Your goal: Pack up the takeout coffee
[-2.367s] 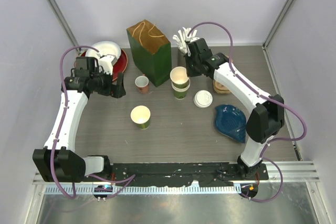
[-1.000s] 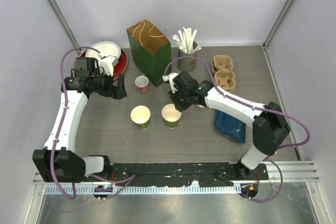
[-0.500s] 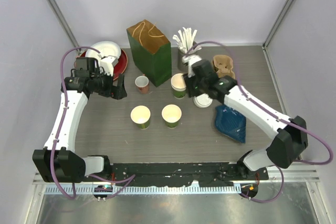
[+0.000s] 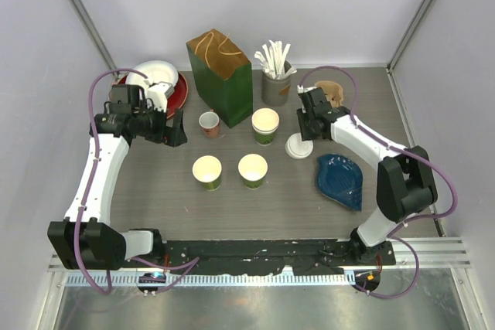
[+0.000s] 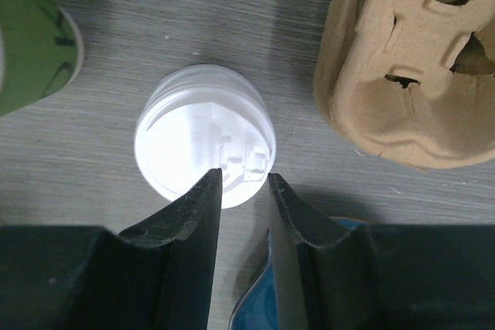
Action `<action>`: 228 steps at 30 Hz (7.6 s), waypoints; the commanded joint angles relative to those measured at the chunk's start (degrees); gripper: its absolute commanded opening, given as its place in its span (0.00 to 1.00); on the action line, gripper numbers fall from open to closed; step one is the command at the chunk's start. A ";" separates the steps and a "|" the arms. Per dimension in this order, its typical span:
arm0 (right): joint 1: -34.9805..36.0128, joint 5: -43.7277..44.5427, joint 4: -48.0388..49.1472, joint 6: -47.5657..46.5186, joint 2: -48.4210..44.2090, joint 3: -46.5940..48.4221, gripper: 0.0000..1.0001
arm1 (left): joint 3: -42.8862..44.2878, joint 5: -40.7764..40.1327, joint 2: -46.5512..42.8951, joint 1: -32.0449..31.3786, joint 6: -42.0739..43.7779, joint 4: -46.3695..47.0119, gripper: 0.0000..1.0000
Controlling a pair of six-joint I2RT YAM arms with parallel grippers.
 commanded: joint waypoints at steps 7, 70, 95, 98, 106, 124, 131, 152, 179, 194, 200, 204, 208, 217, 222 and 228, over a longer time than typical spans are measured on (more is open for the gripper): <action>-3.45 -0.93 4.33 -2.10 2.96 -0.04 0.38 | 0.22 0.73 -1.43 0.42 0.87 -0.57 0.92; -3.37 -13.77 -12.27 4.22 -9.16 12.25 0.01 | 1.45 0.65 -1.26 0.42 1.13 -1.71 0.92; 31.00 -18.60 -22.02 6.69 18.24 46.87 0.01 | 0.39 -9.55 -4.68 0.69 4.91 -11.47 0.93; 31.62 -18.34 -23.78 5.90 21.15 48.81 0.01 | 0.48 -8.68 -4.77 0.69 5.61 -11.38 0.93; 31.88 -18.78 -24.93 5.45 25.10 51.19 0.01 | 0.92 -8.67 -4.60 0.69 5.88 -11.29 0.93; 32.24 -17.99 -26.34 5.28 29.32 53.82 0.01 | 0.57 -8.15 -4.95 0.69 6.40 -11.12 0.93; 32.32 -17.64 -27.22 5.10 30.12 55.59 0.01 | 0.13 -7.71 -5.12 0.69 6.49 -10.85 0.93; 32.94 -17.46 -27.75 5.10 29.50 52.16 0.01 | -0.05 -7.36 -5.30 0.69 6.84 -11.03 0.93; 33.03 -15.80 -27.04 5.54 27.04 54.26 0.47 | -3.39 9.87 -3.19 0.69 5.87 -9.45 0.65; 32.94 -25.53 6.97 10.46 8.49 23.07 0.01 | -12.00 24.90 -1.43 -0.81 6.31 1.10 0.00; 32.94 -25.99 7.15 10.73 8.32 25.00 0.01 | -8.93 22.97 -1.69 -2.91 8.42 -2.59 0.00; 32.94 -27.21 8.98 10.90 8.93 23.17 0.01 | -11.80 21.57 -1.35 -3.62 8.69 -0.23 0.00; 32.94 -28.27 13.73 12.39 12.27 16.66 0.01 | -16.22 19.21 1.80 -3.71 10.97 2.42 0.00; 32.85 -27.13 16.38 15.03 14.30 10.49 0.01 | -17.98 13.56 5.07 -4.06 18.62 0.84 0.00; 32.85 -27.92 13.57 14.42 13.68 15.06 0.01 | -13.68 20.76 1.39 -3.97 18.18 -3.90 0.00; 33.20 -30.29 11.63 13.72 13.33 22.44 0.01 | -8.22 23.76 -0.99 -3.97 16.86 -8.21 0.00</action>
